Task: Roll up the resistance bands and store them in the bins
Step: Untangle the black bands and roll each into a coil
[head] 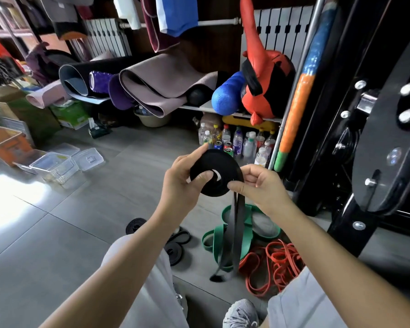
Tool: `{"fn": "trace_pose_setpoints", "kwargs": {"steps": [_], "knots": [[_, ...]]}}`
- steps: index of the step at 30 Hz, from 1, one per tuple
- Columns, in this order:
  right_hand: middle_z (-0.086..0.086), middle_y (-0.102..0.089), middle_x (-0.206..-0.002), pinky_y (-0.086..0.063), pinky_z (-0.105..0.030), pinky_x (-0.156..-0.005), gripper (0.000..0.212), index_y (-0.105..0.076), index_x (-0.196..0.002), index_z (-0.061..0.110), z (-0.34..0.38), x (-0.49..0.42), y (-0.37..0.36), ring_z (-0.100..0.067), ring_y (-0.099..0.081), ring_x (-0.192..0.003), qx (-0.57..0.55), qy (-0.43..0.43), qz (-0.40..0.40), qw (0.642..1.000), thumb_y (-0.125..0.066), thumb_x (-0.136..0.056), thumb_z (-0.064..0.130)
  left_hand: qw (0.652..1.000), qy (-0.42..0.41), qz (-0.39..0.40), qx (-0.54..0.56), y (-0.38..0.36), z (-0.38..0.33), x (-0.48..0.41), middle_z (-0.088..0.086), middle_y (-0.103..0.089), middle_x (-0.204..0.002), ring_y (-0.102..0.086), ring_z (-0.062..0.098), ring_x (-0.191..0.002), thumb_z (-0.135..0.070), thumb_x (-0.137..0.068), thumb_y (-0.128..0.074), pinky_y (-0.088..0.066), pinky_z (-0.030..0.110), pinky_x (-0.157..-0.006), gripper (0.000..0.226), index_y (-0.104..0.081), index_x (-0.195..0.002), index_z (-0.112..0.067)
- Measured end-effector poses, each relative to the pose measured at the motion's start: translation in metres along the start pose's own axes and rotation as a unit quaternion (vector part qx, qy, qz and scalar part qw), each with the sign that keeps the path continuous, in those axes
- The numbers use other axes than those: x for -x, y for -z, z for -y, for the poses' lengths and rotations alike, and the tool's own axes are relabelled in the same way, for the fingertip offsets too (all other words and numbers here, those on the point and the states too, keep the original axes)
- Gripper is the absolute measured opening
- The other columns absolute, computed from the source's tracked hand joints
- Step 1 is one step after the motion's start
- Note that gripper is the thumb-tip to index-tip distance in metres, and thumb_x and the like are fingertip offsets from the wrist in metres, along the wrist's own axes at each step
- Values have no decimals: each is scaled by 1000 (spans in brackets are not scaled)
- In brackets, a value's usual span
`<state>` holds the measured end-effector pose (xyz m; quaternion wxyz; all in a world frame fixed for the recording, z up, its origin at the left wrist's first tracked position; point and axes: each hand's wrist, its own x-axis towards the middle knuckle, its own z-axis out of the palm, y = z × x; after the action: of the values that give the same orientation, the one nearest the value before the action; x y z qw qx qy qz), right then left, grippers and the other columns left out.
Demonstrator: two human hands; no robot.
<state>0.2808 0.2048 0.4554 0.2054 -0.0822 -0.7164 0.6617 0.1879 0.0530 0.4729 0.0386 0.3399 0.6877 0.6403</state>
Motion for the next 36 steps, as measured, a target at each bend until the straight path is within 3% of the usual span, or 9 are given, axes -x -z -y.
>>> {"fn": "trace_pose_setpoints", "kwargs": {"steps": [5,9,12,15,18,23,28,31,36], "knots": [[9,-74,-79,-53,-18,-71,26,-66,-91,17,3,4,-3,-7,-70,-79,-28,9,2,1000,-69,-76,-4,990,57,-23,123,-13,7,10,-2,-63,-118,-63,16,-105,-11,-75,-66,-51,53,-89,49,-62,-108,-47],[12,-73,-74,-55,-23,-73,29,-67,-86,26,3,6,2,-5,-70,-75,68,19,19,997,-71,-78,-2,992,-64,41,-106,-4,11,6,-13,-47,-121,-51,13,-113,-31,-75,-67,-49,44,-95,47,-46,-116,-41],[7,-74,-83,-56,-39,-85,31,-66,-85,33,-2,5,7,-9,-70,-83,125,-17,42,991,-75,-76,5,905,-200,164,-338,9,10,0,-2,-37,-136,-39,22,-126,-31,-76,-72,-43,40,-96,72,-33,-136,-35],[6,-74,-88,-55,-41,-88,31,-68,-86,34,-4,6,5,-8,-70,-88,143,-25,72,987,-75,-75,6,798,-284,228,-480,10,6,-2,4,-51,-125,-56,28,-105,-17,-78,-72,-57,41,-72,70,-39,-137,-34],[5,-75,-84,-55,-42,-86,36,-70,-80,43,-2,7,2,-11,-70,-87,144,-19,65,987,-77,-73,8,825,-261,231,-444,12,4,-6,4,-58,-106,-62,27,-86,-14,-80,-63,-55,36,-62,53,-53,-130,-30],[3,-75,-87,-56,-40,-86,33,-69,-86,34,-7,4,9,-12,-71,-86,123,-46,61,990,-79,-71,7,902,-188,155,-356,15,3,-6,-2,-56,-106,-58,18,-90,-10,-83,-64,-46,26,-74,49,-57,-128,-28],[2,-73,-88,-53,-20,-78,31,-70,-95,18,-11,2,11,-1,-68,-79,89,-41,35,995,-77,-70,-1,949,-148,79,-269,13,6,-7,-11,-50,-100,-48,-2,-87,-10,-82,-66,-40,13,-78,51,-56,-128,-28],[14,-73,-82,-54,-24,-83,36,-68,-89,32,-8,0,9,-4,-69,-84,85,-8,5,996,-77,-71,2,973,-104,36,-203,9,6,-5,-16,-52,-95,-49,-8,-87,-6,-82,-68,-36,5,-80,53,-56,-126,-32],[11,-74,-80,-54,-20,-77,29,-68,-88,22,-2,0,5,-7,-70,-81,14,19,-11,1000,-73,-72,-2,997,-5,-31,-77,-3,7,3,-10,-63,-103,-61,12,-100,-16,-76,-70,-49,34,-92,58,-54,-110,-61]]}}
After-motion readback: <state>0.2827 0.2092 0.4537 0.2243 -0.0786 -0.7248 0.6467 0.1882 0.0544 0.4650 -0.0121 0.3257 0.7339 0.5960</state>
